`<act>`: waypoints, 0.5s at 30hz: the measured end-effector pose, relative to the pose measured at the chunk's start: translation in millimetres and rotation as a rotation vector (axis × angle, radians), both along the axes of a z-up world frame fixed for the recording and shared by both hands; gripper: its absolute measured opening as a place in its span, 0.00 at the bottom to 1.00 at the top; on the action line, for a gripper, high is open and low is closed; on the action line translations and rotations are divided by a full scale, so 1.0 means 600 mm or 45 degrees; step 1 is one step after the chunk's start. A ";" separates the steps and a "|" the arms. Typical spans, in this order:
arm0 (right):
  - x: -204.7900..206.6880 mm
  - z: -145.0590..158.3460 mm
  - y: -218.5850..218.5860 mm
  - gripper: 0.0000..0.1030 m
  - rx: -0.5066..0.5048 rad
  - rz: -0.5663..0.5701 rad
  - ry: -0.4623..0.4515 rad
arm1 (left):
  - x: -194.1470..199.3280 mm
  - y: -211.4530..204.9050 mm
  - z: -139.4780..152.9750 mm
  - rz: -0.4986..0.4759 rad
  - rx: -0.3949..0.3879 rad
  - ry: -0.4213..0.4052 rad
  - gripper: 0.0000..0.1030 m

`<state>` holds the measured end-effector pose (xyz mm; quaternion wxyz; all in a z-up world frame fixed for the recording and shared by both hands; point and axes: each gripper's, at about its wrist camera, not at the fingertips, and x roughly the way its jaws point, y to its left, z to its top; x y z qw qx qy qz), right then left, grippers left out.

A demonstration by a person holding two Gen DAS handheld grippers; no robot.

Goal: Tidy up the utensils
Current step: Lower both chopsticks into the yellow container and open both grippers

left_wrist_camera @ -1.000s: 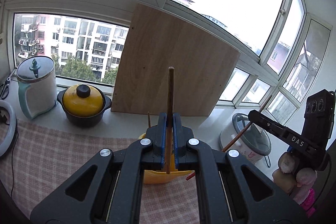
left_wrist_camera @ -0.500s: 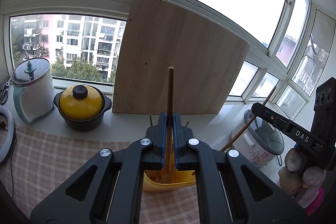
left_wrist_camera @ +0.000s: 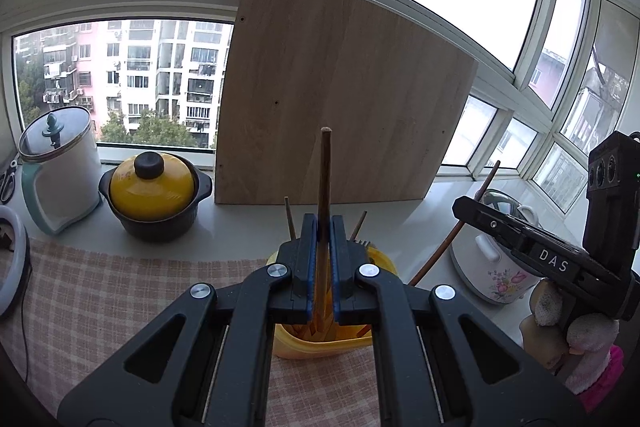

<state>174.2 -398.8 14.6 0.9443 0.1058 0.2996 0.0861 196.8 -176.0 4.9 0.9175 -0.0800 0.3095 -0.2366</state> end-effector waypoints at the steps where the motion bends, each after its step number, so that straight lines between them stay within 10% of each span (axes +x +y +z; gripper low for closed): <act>1: 0.000 -0.004 0.000 0.02 0.000 0.001 0.007 | -0.001 -0.002 -0.003 -0.003 0.009 0.000 0.03; 15: 0.006 -0.045 0.014 0.02 -0.037 0.030 0.093 | -0.011 -0.013 -0.035 -0.022 0.095 0.003 0.03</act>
